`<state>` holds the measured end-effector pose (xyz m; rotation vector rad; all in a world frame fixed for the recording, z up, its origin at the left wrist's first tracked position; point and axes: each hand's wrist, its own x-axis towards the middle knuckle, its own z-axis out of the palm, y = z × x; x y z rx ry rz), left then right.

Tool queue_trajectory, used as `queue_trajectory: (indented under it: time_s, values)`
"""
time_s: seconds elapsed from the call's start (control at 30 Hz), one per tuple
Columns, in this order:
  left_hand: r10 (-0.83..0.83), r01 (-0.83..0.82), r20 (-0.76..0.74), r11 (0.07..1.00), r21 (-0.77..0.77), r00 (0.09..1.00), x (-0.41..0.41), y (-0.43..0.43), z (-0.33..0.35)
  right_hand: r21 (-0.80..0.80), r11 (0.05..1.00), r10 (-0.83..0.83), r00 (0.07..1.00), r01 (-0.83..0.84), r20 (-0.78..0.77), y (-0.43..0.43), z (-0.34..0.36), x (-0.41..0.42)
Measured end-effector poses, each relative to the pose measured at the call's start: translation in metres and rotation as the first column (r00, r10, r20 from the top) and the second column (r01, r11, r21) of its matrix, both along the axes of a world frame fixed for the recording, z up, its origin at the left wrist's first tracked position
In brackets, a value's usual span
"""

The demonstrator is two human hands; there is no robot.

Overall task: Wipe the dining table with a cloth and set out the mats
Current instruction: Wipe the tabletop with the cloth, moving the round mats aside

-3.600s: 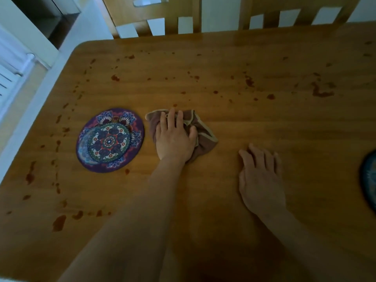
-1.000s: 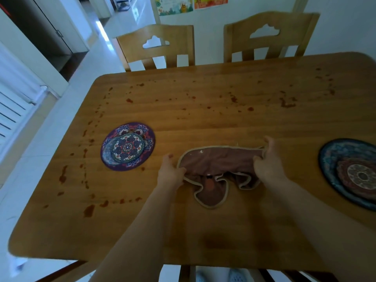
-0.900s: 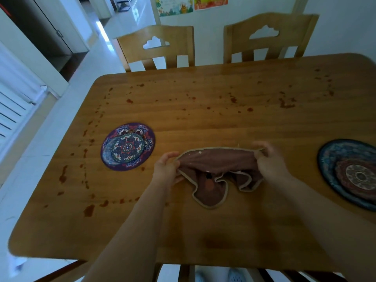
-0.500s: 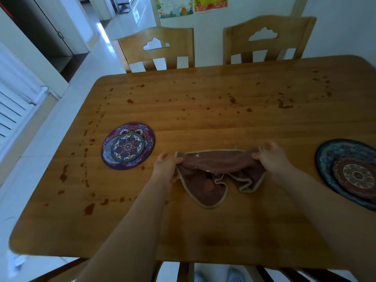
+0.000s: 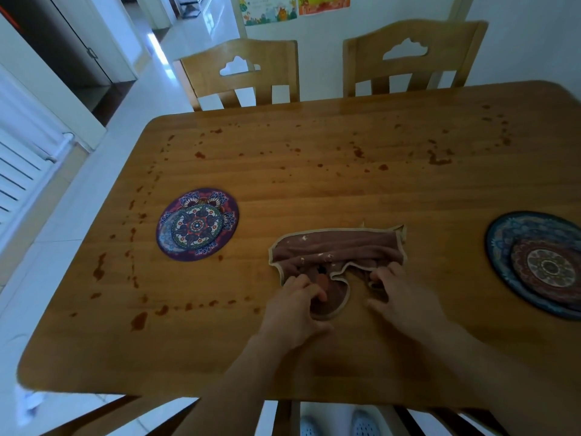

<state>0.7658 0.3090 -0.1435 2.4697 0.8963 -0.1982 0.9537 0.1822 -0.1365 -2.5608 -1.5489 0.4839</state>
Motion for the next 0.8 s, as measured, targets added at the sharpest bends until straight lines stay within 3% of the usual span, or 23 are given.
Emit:
queue_trajectory:
  time_s: [0.07, 0.13, 0.2, 0.27, 0.33, 0.4, 0.5, 0.63, 0.7, 0.8]
  values:
    - [0.001, -0.007, 0.045, 0.991, 0.131, 0.999, 0.006, -0.001, -0.001, 0.016, 0.999, -0.029, 0.999, 0.028, 0.043, 0.004, -0.001, 0.001]
    - [0.0, -0.016, 0.102, 0.987, 0.159, 0.995, 0.009, 0.0, 0.002, 0.059, 0.998, -0.002, 0.999, -0.001, 0.049, 0.008, 0.003, 0.005]
    - [0.078, -0.09, 0.172, 0.994, 0.065, 0.982, 0.005, 0.002, 0.006, 0.172, 0.985, 0.02, 0.996, -0.005, -0.082, 0.008, 0.012, 0.011]
    - [0.239, -0.205, 0.267, 0.967, -0.151, 0.934, 0.0, 0.004, 0.01, 0.308, 0.949, 0.023, 0.962, 0.065, -0.273, 0.003, 0.02, 0.014]
    - [0.361, -0.251, 0.34, 0.912, -0.325, 0.869, -0.008, 0.007, 0.014, 0.318, 0.93, -0.038, 0.905, 0.188, -0.424, -0.002, 0.027, 0.017]
    - [0.372, -0.256, 0.362, 0.909, -0.329, 0.855, -0.018, 0.01, 0.018, 0.301, 0.909, -0.108, 0.86, 0.289, -0.499, -0.008, 0.031, 0.02]
    - [0.357, -0.246, 0.274, 0.898, -0.365, 0.893, -0.03, 0.013, 0.019, 0.247, 0.919, -0.148, 0.851, 0.306, -0.505, -0.019, 0.031, 0.027]
    - [0.39, -0.313, 0.061, 0.814, -0.489, 0.919, -0.04, 0.011, 0.018, -0.007, 0.973, -0.199, 0.819, 0.232, -0.538, -0.028, 0.026, 0.033]
    - [0.421, -0.313, 0.108, 0.801, -0.51, 0.901, -0.038, 0.011, 0.021, -0.019, 0.972, -0.21, 0.834, 0.234, -0.51, -0.027, 0.025, 0.036]
    - [0.481, -0.34, 0.335, 0.851, -0.4, 0.81, -0.024, 0.021, 0.025, 0.169, 0.924, -0.233, 0.858, 0.342, -0.458, -0.019, 0.025, 0.043]
